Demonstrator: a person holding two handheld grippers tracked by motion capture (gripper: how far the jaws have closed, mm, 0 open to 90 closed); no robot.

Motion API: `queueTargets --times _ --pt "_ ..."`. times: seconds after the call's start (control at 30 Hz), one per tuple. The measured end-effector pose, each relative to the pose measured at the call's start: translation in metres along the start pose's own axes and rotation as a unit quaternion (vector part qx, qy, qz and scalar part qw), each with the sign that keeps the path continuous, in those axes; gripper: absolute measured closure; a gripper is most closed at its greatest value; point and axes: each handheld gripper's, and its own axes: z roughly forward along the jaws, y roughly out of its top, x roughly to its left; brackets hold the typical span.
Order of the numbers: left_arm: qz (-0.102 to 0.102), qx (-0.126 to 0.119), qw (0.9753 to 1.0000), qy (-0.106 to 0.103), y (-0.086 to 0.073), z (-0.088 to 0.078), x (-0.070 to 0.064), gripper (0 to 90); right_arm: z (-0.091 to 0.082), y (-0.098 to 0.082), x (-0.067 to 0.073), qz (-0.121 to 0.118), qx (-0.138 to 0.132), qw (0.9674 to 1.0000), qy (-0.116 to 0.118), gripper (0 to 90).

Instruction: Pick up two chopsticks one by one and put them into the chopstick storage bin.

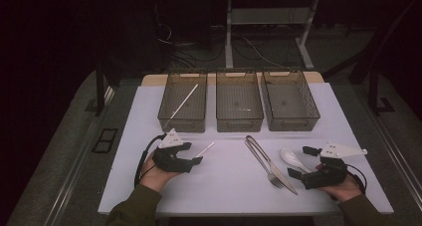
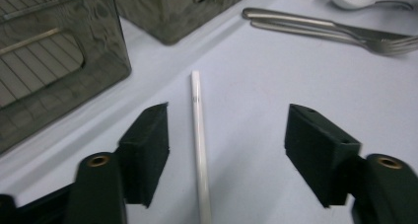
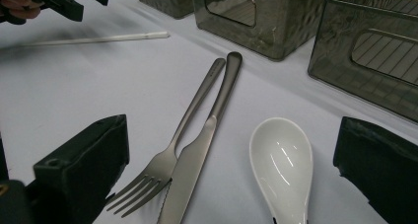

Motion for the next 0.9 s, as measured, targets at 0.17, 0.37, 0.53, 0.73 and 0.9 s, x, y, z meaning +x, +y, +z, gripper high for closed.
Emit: queueTargets --times 0.17,0.37,0.53,0.73,0.9 --pt "-0.007 0.011 0.9999 -0.006 -0.004 0.004 0.005 47.9 0.0 0.0 0.0 -0.001 0.002 1.0 0.001 0.5" --pt "-0.025 0.031 0.9991 -0.008 -0.009 0.007 0.011 59.5 0.0 0.0 0.0 -0.001 0.002 1.0 0.002 0.5" --pt "-0.033 0.046 0.9982 -0.019 -0.01 0.01 0.014 70.3 0.0 0.0 0.0 -0.001 0.002 1.0 0.002 0.5" --pt "-0.032 0.074 0.9966 -0.015 -0.012 0.015 0.015 74.3 0.0 0.0 0.0 -0.001 0.002 1.0 0.002 0.5" --pt "-0.034 0.086 0.9956 -0.012 -0.013 0.017 0.016 77.1 0.0 0.0 0.0 -0.001 0.002 1.0 0.002 0.5"
